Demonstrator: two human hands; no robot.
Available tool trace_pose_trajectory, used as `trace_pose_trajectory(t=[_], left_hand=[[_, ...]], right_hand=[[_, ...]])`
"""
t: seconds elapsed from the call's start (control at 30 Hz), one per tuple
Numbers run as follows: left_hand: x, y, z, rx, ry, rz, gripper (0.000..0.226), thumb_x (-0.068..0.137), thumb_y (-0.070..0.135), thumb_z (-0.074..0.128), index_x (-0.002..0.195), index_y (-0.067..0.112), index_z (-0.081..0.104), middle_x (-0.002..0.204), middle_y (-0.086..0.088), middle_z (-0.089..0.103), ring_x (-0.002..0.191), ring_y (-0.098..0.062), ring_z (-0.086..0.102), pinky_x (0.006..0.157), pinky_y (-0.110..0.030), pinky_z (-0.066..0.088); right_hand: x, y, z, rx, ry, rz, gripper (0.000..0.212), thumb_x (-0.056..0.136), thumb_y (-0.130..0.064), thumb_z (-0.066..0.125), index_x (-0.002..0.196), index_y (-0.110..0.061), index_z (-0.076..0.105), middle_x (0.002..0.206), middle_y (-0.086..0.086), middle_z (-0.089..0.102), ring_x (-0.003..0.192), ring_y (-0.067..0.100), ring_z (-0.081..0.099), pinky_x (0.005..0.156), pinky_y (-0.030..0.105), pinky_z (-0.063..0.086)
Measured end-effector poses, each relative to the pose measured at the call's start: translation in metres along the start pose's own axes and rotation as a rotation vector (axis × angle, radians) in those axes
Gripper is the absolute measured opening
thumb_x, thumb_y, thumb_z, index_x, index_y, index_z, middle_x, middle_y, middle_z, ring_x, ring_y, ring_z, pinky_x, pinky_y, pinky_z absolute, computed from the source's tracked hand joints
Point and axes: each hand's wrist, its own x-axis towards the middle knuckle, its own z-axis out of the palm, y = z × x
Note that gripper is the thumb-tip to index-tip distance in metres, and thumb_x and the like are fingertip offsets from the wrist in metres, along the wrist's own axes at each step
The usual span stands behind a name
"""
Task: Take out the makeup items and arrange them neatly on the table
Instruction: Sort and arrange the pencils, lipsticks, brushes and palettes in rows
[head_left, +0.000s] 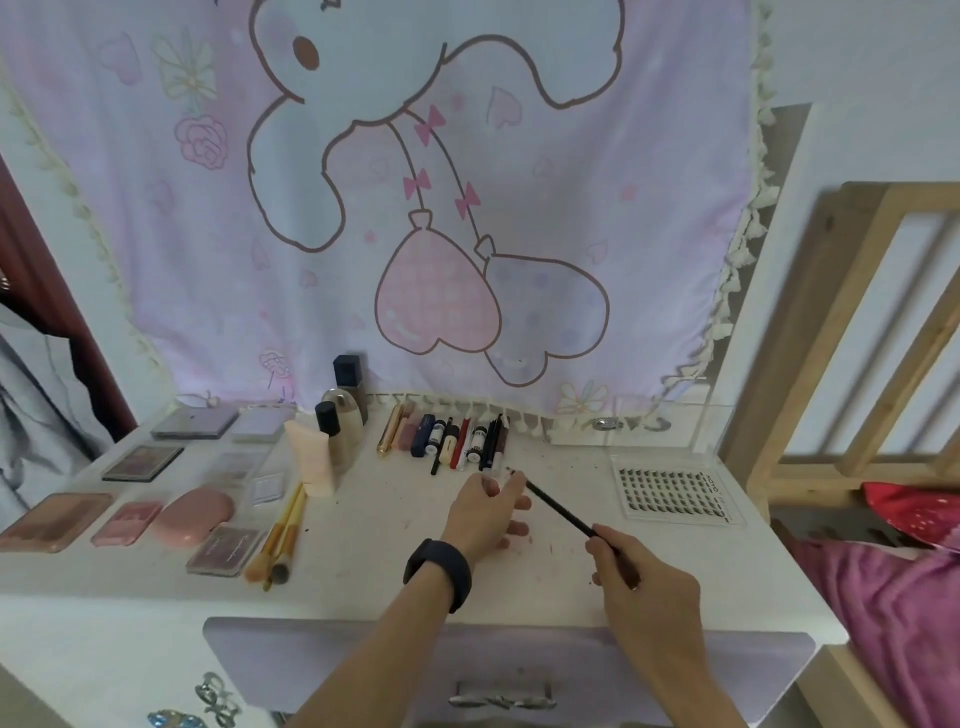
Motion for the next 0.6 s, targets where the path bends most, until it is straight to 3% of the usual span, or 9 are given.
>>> trace_pose_trajectory(t=[0.07,0.13,0.2,0.33,0.47,0.6], left_hand=[[-0.001,-0.004,-0.005,0.06,0.023,0.002,0.02,0.104,0.046,0.038,0.095,0.03,0.044,0.099,0.002,0.072,0.076,-0.018,0.068,0.065,-0.029,0.054],[-0.001,-0.011,-0.008,0.144,0.07,0.054,0.028,0.107,0.039,0.03,0.09,0.025,0.048,0.094,-0.001,0.071,0.077,-0.019,0.061,0.069,-0.033,0.052],[0.003,-0.018,-0.012,0.347,0.146,0.179,0.034,0.106,0.034,0.029,0.087,0.018,0.052,0.088,-0.002,0.066,0.078,-0.02,0.057,0.077,-0.039,0.049],[0.011,-0.033,-0.019,0.74,0.283,0.293,0.038,0.105,0.038,0.032,0.096,0.017,0.062,0.095,-0.001,0.059,0.093,-0.022,0.052,0.083,-0.042,0.048],[0.016,-0.048,-0.022,0.774,0.312,0.302,0.034,0.103,0.044,0.039,0.119,0.024,0.062,0.105,0.003,0.064,0.1,-0.017,0.052,0.084,-0.032,0.047],[0.02,-0.049,-0.023,0.783,0.305,0.331,0.037,0.099,0.049,0.046,0.132,0.033,0.05,0.1,0.005,0.064,0.102,-0.016,0.053,0.078,-0.031,0.045]], right_hand=[[0.002,0.004,0.002,-0.047,0.049,-0.008,0.018,0.095,-0.022,0.069,0.109,-0.03,0.076,0.071,-0.028,0.069,0.067,-0.005,0.066,0.062,0.006,0.047],[0.006,0.005,0.004,-0.106,0.085,-0.018,0.02,0.096,-0.022,0.068,0.114,-0.025,0.077,0.064,-0.024,0.067,0.071,-0.005,0.066,0.064,0.006,0.047],[0.013,0.005,0.008,-0.177,0.098,-0.041,0.023,0.097,-0.022,0.066,0.117,-0.021,0.076,0.069,-0.022,0.066,0.066,0.001,0.065,0.06,0.01,0.045],[0.032,-0.001,0.02,-0.312,0.086,-0.118,0.026,0.1,-0.02,0.062,0.123,-0.015,0.073,0.074,0.001,0.071,0.063,0.015,0.06,0.062,0.026,0.043],[0.051,-0.005,0.037,-0.487,0.051,-0.159,0.021,0.102,-0.02,0.057,0.114,-0.013,0.074,0.066,0.003,0.064,0.057,0.02,0.05,0.054,0.031,0.037],[0.058,-0.004,0.056,-0.645,-0.025,-0.135,0.024,0.102,-0.027,0.053,0.112,-0.015,0.071,0.082,0.002,0.066,0.074,0.019,0.049,0.06,0.03,0.038]])
